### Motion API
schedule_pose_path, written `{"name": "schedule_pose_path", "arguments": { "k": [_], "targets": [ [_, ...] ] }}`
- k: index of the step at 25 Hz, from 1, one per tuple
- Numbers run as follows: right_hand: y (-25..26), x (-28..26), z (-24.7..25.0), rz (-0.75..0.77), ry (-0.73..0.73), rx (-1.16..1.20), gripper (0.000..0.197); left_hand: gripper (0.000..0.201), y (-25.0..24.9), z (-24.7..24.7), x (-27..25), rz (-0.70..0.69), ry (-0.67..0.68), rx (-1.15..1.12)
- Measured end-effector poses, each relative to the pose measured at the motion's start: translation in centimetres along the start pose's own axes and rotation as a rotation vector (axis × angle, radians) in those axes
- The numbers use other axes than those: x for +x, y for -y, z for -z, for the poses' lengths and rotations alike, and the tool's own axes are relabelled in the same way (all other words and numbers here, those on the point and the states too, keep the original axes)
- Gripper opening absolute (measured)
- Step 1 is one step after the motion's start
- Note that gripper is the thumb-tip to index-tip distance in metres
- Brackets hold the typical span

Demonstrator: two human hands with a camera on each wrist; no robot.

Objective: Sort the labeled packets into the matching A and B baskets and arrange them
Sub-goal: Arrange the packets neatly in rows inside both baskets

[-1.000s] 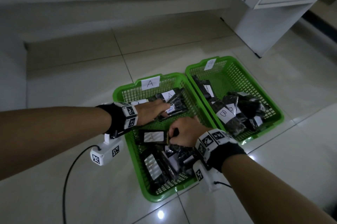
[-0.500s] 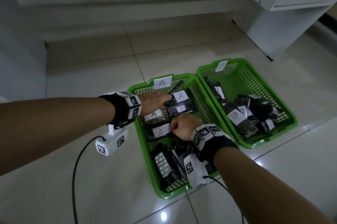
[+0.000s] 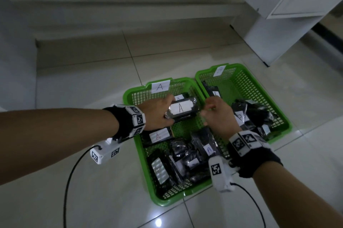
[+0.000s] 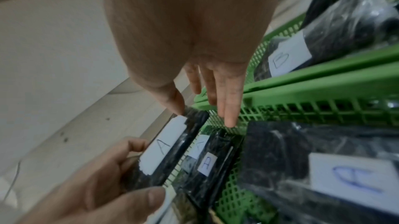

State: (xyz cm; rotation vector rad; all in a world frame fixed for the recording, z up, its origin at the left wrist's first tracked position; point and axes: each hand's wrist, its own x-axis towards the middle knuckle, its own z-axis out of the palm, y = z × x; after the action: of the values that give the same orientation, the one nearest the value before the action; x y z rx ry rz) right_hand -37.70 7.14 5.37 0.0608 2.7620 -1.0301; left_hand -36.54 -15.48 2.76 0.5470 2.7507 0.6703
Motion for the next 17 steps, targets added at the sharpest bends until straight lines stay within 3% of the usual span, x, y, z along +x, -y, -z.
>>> {"name": "schedule_pose_path", "arguments": {
  "k": [1,2,4,6,9,13,17],
  "targets": [
    [0.1,0.1,0.1,-0.010,0.031,0.104,0.051,0.055,-0.3,-0.2,0.2,-0.025,-0.002,-0.031],
    [0.2,0.2,0.0,0.077,0.052,0.090,0.066,0.056,-0.5,-0.3,0.3,-0.044,-0.005,-0.063],
    [0.2,0.4,-0.1,0.396,0.105,-0.237,0.082,0.056,-1.0,-0.6,0.7,-0.070,-0.015,-0.103],
    [0.8,0.6,0.0,0.608,0.147,-0.573,0.079,0.058,-1.2,-0.9,1.0,-0.085,-0.037,-0.153],
    [1.6,1.0,0.7,0.552,0.227,-0.799,0.061,0.078,-0.6,-1.3,1.1,-0.042,0.005,-0.133],
    [3.2,1.3,-0.2,0.420,0.340,-1.051,0.049,0.098,1.6,-1.5,0.8,0.045,0.206,0.522],
    [4.8,1.9,-2.5,0.364,0.391,-1.113,0.041,0.120,2.0,-2.1,0.7,0.205,0.383,0.617]
  ]
}}
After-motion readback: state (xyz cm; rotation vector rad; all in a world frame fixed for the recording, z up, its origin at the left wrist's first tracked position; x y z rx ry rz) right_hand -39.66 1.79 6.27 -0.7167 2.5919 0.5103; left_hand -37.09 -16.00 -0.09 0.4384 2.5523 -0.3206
